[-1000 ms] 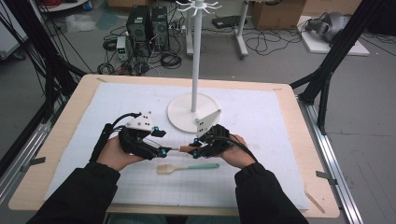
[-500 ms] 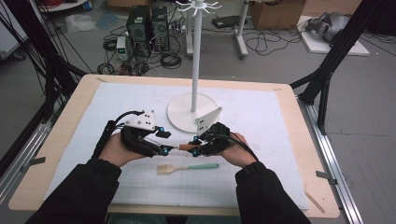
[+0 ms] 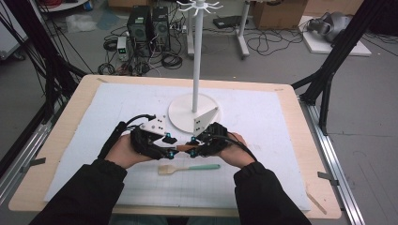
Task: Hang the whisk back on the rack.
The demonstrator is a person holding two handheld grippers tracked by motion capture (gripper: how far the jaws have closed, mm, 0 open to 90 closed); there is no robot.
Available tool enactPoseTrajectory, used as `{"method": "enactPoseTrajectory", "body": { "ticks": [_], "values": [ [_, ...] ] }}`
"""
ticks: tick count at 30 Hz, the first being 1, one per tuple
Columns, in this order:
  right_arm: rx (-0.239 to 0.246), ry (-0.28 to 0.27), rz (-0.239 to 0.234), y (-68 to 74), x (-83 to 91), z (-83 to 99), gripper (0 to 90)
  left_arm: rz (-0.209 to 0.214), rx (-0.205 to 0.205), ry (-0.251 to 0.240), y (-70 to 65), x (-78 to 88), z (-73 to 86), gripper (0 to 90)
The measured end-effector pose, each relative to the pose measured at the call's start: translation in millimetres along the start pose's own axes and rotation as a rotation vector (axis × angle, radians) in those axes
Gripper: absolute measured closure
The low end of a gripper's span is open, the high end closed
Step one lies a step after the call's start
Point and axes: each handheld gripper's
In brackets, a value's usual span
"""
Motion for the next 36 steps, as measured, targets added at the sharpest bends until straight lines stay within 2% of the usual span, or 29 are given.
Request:
{"method": "enactPoseTrajectory", "body": {
  "ticks": [5,12,18,20,22,23,24,25,30,31,32,33,34,35,36],
  "values": [
    [0.007,0.01,0.005,0.8,-0.8,-4.3,72.2,-0.002,-0.016,0.045,-2.7,-3.8,-4.2,60.5],
    [0.022,0.009,0.007,3.3,-0.7,-11.7,72.2,0.0,-0.008,0.082,-2.5,-11.6,-5.7,63.9],
    [0.035,0.005,-0.002,3.3,0.9,-18.1,72.1,0.015,-0.005,0.082,-1.3,-11.4,-5.0,70.1],
    [0.04,-0.002,-0.011,2.2,0.0,-17.5,71.9,0.007,-0.027,0.09,-2.5,-10.9,-4.9,71.2],
    [0.04,-0.007,-0.017,2.5,-0.1,-17.4,71.8,0.013,-0.031,0.084,-3.8,-10.3,-4.5,71.6],
    [0.036,-0.014,-0.02,2.4,0.4,-17.1,71.1,0.011,-0.035,0.081,-4.2,-9.4,-4.7,71.9],
    [0.021,-0.046,-0.023,0.8,1.8,-15.9,68.5,0.021,-0.034,0.079,-4.3,-8.6,-4.8,73.0],
    [0.021,-0.046,-0.023,0.8,1.8,-15.9,68.5,0.02,-0.033,0.073,-5.1,-8.0,-5.0,73.0],
    [-0.007,-0.096,0.007,1.0,10.5,-9.8,60.1,0.006,-0.02,0.047,-3.9,-0.1,-4.7,73.5],
    [-0.027,-0.113,0.011,1.0,12.8,-6.7,55.9,0.003,-0.017,0.042,-3.2,2.0,-4.4,73.5],
    [-0.061,-0.162,0.027,0.9,18.6,-0.1,54.5,0.0,-0.018,0.036,-2.2,4.2,-4.4,73.5],
    [-0.061,-0.162,0.027,0.9,18.6,-0.1,54.5,0.002,-0.01,0.026,-1.5,5.9,-4.1,73.5],
    [-0.084,-0.209,0.047,1.2,24.2,5.9,52.4,0.001,-0.01,0.021,-0.5,7.9,-3.9,73.5],
    [-0.084,-0.209,0.047,1.2,24.2,5.9,52.4,0.0,-0.004,0.013,0.0,9.5,-3.8,73.5],
    [-0.111,-0.249,0.057,1.1,28.3,10.9,50.8,0.0,0.002,0.003,0.4,10.8,-3.5,73.5]
  ]
}}
Point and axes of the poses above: each handheld gripper's, and its own axes: x roughly backward along the jaws, z roughly out of its underside, y roughly to its left, and after that the axes turned 6 degrees about x, right-handed
